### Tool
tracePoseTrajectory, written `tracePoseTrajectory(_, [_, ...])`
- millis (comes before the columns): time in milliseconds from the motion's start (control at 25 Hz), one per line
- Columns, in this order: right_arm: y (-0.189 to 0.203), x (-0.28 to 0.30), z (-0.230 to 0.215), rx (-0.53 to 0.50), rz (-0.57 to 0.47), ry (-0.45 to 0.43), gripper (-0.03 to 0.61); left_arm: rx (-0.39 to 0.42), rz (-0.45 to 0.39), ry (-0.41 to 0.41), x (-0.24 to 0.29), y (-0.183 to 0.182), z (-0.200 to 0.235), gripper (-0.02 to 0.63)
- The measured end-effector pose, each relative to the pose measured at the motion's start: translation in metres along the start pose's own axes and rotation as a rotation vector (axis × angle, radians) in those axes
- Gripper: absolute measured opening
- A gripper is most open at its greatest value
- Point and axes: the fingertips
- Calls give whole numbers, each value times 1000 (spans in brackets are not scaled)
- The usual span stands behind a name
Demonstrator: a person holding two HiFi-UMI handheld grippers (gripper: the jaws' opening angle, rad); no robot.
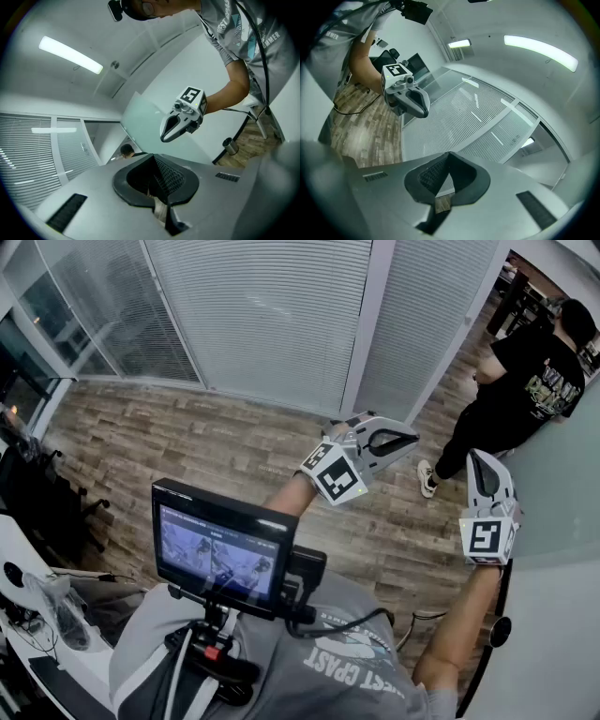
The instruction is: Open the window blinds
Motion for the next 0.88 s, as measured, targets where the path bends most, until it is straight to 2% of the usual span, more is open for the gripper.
tracePoseTrajectory(600, [26, 7, -11, 32, -10, -14, 3, -5, 17, 11, 27, 9, -3, 3])
tracePoseTrajectory(880, [49, -5, -24, 67, -39, 14, 3, -23, 15, 21, 51, 6, -12, 3])
Point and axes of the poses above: the fingertips, and each gripper's own axes: x forward along the fingers, z to its left, y out of its underside, and after that the axes turned 3 degrees about -y, right-handed
